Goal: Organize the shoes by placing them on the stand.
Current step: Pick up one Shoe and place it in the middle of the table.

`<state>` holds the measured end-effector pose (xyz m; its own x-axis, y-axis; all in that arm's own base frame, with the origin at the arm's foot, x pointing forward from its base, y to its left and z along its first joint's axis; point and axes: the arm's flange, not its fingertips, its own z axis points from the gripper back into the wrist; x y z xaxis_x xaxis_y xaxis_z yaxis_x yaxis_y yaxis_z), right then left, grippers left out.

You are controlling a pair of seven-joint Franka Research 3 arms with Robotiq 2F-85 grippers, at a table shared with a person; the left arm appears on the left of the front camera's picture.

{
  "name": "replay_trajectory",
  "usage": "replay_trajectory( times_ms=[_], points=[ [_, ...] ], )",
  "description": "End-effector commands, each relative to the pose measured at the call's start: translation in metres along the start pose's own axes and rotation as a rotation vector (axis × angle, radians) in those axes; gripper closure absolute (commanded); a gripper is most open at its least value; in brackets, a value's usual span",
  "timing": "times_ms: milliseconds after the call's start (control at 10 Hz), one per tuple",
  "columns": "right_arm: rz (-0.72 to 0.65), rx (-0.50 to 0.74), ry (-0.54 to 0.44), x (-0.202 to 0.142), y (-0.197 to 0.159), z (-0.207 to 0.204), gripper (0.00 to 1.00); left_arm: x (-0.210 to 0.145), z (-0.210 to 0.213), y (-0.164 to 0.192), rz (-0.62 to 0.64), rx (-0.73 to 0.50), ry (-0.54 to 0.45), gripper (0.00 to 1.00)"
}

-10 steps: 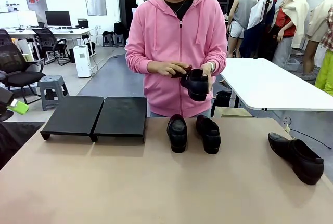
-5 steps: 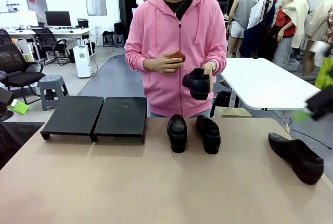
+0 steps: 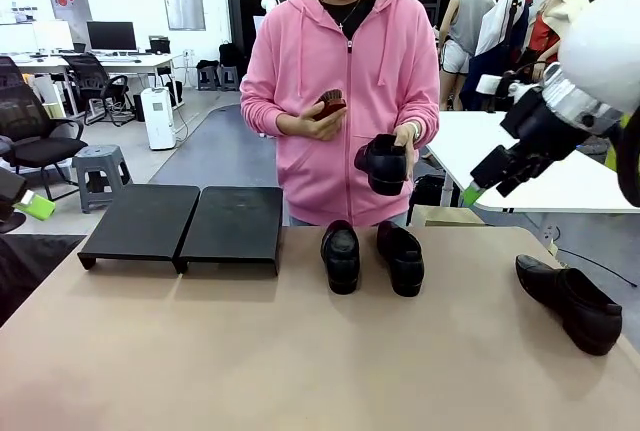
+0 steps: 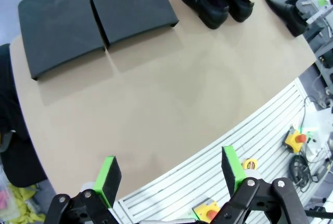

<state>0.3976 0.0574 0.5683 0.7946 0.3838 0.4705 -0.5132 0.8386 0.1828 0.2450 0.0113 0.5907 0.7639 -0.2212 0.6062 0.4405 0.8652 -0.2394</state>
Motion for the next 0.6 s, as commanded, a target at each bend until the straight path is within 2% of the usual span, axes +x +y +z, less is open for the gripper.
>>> replay_trajectory(
  times_ms=[0,300,500],
  points=[
    [-0.072,0.068,-0.075,-0.071,-0.016,0.072,0.00,0.000,0.001,0.001,-0.004,-0.020,-0.003,0.00],
    [-0.312,0.025,-0.192,-0.175,-0.034,0.140,0.00,0.000,0.001,0.001,-0.004,-0.020,-0.003,0.00],
    [-0.392,0.012,-0.298,-0.212,-0.038,0.155,0.00,0.000,0.001,0.001,-0.004,-0.020,-0.003,0.00]
  ],
)
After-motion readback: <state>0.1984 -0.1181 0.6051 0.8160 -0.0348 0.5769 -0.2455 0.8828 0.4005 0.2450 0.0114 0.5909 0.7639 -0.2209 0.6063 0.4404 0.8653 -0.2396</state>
